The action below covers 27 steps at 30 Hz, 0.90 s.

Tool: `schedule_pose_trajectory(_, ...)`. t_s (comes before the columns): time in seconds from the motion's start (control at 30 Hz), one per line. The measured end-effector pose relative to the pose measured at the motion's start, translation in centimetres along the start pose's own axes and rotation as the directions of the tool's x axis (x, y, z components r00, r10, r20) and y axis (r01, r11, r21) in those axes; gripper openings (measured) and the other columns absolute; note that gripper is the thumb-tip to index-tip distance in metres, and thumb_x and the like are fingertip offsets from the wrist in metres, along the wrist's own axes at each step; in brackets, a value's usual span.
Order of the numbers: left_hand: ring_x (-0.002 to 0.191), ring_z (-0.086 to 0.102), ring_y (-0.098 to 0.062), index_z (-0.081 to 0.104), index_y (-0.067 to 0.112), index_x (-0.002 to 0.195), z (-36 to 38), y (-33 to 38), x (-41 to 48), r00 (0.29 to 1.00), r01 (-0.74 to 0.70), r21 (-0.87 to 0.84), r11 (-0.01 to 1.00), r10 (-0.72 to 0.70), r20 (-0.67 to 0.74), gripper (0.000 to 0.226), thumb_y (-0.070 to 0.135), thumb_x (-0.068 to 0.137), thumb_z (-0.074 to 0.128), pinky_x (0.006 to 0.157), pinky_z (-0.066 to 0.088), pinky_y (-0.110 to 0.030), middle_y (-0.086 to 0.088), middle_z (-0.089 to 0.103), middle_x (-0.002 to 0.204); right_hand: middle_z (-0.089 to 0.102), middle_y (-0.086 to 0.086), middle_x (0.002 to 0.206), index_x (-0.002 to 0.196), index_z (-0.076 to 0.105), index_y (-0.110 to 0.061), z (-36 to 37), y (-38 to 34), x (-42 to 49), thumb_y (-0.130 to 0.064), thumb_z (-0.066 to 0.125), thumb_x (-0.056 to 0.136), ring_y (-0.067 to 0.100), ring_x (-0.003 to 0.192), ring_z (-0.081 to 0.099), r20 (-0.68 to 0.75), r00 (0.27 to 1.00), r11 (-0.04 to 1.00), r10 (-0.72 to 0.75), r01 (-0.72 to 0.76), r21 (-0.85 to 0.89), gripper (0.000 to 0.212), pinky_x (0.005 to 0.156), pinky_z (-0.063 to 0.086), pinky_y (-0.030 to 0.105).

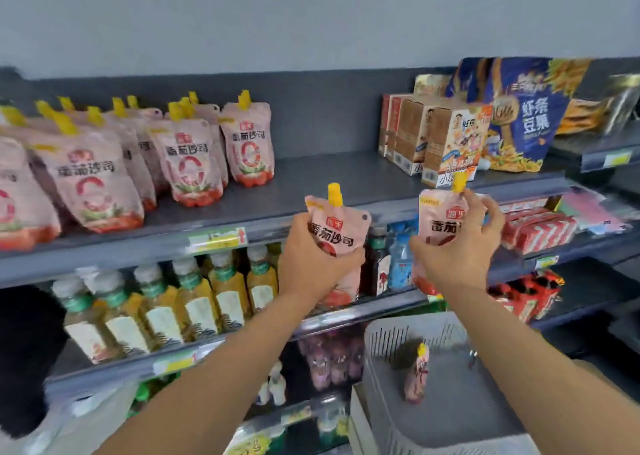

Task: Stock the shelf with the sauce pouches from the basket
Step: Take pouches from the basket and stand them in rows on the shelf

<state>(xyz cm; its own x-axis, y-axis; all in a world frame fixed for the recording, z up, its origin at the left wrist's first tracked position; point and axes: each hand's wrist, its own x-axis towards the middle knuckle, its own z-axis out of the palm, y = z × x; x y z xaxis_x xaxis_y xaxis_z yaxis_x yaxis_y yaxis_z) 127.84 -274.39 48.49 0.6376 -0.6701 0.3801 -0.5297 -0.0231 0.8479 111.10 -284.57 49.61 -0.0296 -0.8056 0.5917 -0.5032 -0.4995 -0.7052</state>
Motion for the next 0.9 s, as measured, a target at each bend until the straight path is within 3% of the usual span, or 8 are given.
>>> schedule_pose_trajectory(0.17, 0.081, 0.060, -0.006, 0.044, 0.029, 0.105, -7.8, 2.1, 3.2, 0.977, -0.008, 0.089, 0.996, 0.027, -0.211, 0.071, 0.054, 0.051, 0.082, 0.067, 0.051, -0.031, 0.015, 0.062, 0.092, 0.019, 0.010, 0.150, 0.140, 0.037, -0.017, 2.5, -7.4, 1.6, -0.016, 0.082, 0.063, 0.035, 0.134, 0.024, -0.026, 0.999, 0.990, -0.039, 0.042, 0.135, 0.090, 0.106, 0.029, 0.039)
schedule_pose_trajectory(0.3, 0.074, 0.052, -0.004, 0.038, 0.027, 0.103, -12.5, 3.1, 6.0, 0.928, 0.014, 0.157, 0.988, 0.046, -0.370, 0.070, 0.055, 0.056, 0.083, 0.059, 0.041, -0.025, 0.018, 0.051, 0.084, 0.021, 0.011, 0.149, 0.138, 0.037, -0.016, 5.0, -11.7, 3.4, -0.018, 0.084, 0.061, 0.034, 0.131, 0.027, -0.012, 0.996, 0.979, -0.088, 0.089, 0.184, 0.090, 0.104, 0.030, 0.035)
schedule_pose_trajectory(0.4, 0.088, 0.055, -0.013, 0.041, 0.022, 0.112, -14.7, 2.7, 8.4, 0.893, 0.043, 0.192, 0.980, 0.049, -0.448, 0.080, 0.061, 0.054, 0.081, 0.072, 0.048, -0.031, 0.010, 0.054, 0.097, 0.021, 0.011, 0.148, 0.137, 0.038, -0.015, 7.6, -13.9, 5.0, -0.016, 0.084, 0.060, 0.034, 0.129, 0.028, 0.012, 0.988, 0.965, -0.151, 0.145, 0.219, 0.090, 0.103, 0.030, 0.033)
schedule_pose_trajectory(0.53, 0.102, 0.057, -0.019, 0.043, 0.017, 0.123, -16.2, 1.1, 11.2, 0.849, 0.104, 0.195, 0.975, 0.015, -0.529, 0.091, 0.062, 0.054, 0.082, 0.077, 0.049, -0.033, 0.002, 0.058, 0.112, 0.018, 0.009, 0.149, 0.137, 0.037, -0.018, 11.4, -16.2, 6.8, -0.017, 0.085, 0.063, 0.032, 0.131, 0.025, 0.064, 0.976, 0.942, -0.206, 0.180, 0.283, 0.089, 0.102, 0.027, 0.028)
schedule_pose_trajectory(0.7, 0.103, 0.059, -0.022, 0.042, 0.014, 0.123, -16.8, -1.2, 13.9, 0.804, 0.190, 0.178, 0.966, -0.049, -0.592, 0.090, 0.058, 0.056, 0.084, 0.072, 0.041, -0.030, -0.001, 0.060, 0.114, 0.015, 0.008, 0.149, 0.138, 0.037, -0.021, 16.4, -17.9, 7.5, -0.018, 0.085, 0.065, 0.029, 0.132, 0.022, 0.130, 0.958, 0.921, -0.257, 0.202, 0.333, 0.088, 0.103, 0.030, 0.032)
schedule_pose_trajectory(0.9, 0.098, 0.059, -0.018, 0.045, 0.015, 0.115, -16.9, -4.1, 15.4, 0.785, 0.226, 0.227, 0.947, -0.039, -0.619, 0.083, 0.055, 0.054, 0.086, 0.068, 0.042, -0.028, 0.001, 0.060, 0.109, 0.013, 0.007, 0.147, 0.136, 0.036, -0.025, 21.8, -18.1, 6.9, -0.023, 0.084, 0.066, 0.029, 0.131, 0.022, 0.174, 0.943, 0.911, -0.282, 0.207, 0.356, 0.084, 0.102, 0.036, 0.034)
